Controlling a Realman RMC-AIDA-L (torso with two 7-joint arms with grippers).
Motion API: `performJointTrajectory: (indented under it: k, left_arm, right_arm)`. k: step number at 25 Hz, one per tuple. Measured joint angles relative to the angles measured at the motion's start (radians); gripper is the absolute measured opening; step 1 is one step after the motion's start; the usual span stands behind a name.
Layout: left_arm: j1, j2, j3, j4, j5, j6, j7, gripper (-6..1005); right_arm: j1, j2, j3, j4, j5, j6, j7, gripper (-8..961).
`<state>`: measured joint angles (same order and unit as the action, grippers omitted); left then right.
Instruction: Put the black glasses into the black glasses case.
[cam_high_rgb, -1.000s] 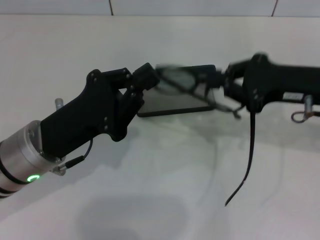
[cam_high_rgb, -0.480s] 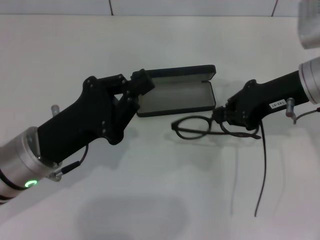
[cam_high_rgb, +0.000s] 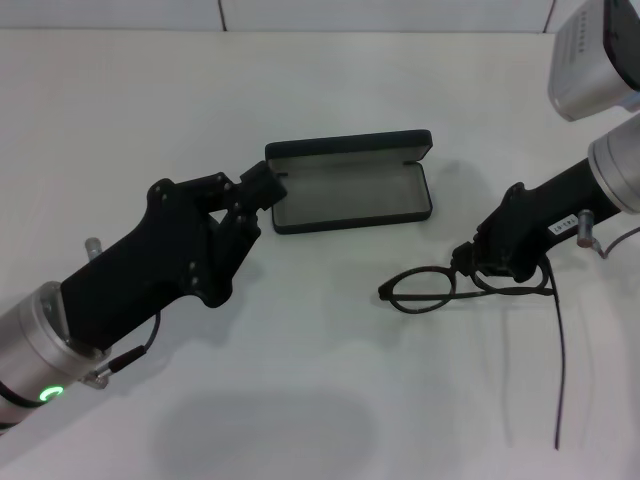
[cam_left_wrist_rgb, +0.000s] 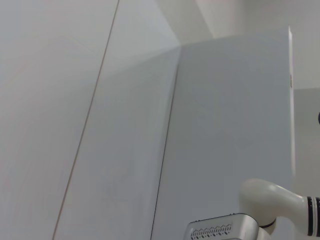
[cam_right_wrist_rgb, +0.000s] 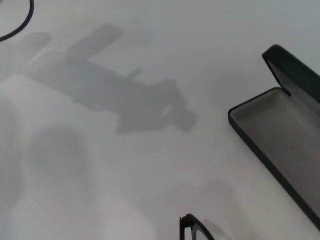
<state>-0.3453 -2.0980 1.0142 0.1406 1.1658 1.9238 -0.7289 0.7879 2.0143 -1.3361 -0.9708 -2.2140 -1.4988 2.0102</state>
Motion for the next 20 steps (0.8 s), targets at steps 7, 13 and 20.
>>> performJointTrajectory:
  k: [7, 13, 20]
  left_arm:
    - [-0.001, 0.001, 0.0, -0.003, -0.002, -0.001, 0.0, 41]
    - [0.001, -0.002, 0.004, -0.004, -0.002, -0.002, 0.0, 41]
    - [-0.002, -0.004, 0.001, -0.04, -0.002, 0.03, 0.0, 42]
  right_arm:
    - [-0.002, -0.004, 0.006, -0.005, -0.015, -0.05, -0.002, 66]
    - [-0.004, -0.008, 0.011, -0.015, -0.045, -0.075, 0.031, 156]
    - [0.033, -0.001, 0.003, -0.085, -0.187, -0.118, 0.076, 362]
